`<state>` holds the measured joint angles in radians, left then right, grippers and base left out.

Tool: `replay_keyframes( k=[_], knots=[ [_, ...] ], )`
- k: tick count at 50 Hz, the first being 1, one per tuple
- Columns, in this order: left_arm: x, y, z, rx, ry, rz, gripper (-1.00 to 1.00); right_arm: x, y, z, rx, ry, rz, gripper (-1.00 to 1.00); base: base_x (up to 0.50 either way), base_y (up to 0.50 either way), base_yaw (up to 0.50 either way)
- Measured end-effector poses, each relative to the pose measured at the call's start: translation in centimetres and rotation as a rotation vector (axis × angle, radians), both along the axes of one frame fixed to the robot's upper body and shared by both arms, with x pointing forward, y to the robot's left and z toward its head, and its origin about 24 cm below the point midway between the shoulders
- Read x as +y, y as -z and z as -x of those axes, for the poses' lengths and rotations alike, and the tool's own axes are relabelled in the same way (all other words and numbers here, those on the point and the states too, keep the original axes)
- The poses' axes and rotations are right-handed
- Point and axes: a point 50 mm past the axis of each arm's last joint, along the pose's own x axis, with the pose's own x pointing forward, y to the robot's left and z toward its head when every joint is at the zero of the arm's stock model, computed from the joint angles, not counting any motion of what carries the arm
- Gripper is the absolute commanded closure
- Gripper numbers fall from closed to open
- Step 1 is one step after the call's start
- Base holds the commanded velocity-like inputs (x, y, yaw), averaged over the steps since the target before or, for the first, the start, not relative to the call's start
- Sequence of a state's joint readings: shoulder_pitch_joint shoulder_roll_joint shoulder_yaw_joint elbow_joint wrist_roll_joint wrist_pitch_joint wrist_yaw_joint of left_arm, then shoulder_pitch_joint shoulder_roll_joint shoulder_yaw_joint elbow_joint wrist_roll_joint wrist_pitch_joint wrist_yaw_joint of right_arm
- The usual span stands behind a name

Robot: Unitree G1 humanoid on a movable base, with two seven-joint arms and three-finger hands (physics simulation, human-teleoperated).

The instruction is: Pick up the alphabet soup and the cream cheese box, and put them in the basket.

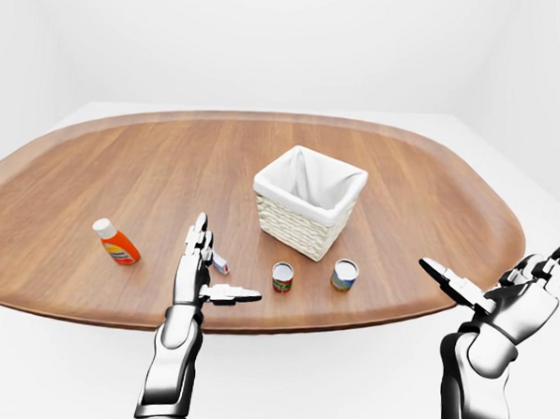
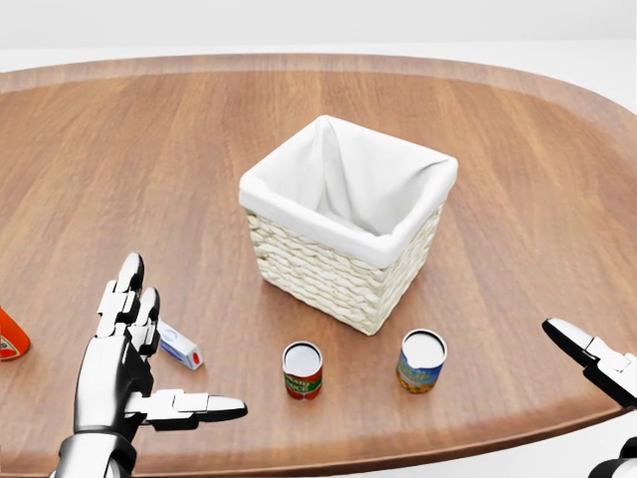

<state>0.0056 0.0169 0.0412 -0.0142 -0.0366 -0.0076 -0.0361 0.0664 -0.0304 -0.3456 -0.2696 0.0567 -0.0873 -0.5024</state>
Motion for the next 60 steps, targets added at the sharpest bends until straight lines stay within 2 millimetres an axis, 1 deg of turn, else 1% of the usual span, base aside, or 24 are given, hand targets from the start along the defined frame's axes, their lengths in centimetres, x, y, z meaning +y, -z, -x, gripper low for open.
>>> replay_keyframes(
  k=[60],
  knots=[
    [0.01, -0.01, 0.02, 0.000, 0.000, 0.004, -1.00, 0.01, 0.15, -0.03, 0.012, 0.006, 0.009, -1.00, 0.18, -0.01, 0.00]
  ],
)
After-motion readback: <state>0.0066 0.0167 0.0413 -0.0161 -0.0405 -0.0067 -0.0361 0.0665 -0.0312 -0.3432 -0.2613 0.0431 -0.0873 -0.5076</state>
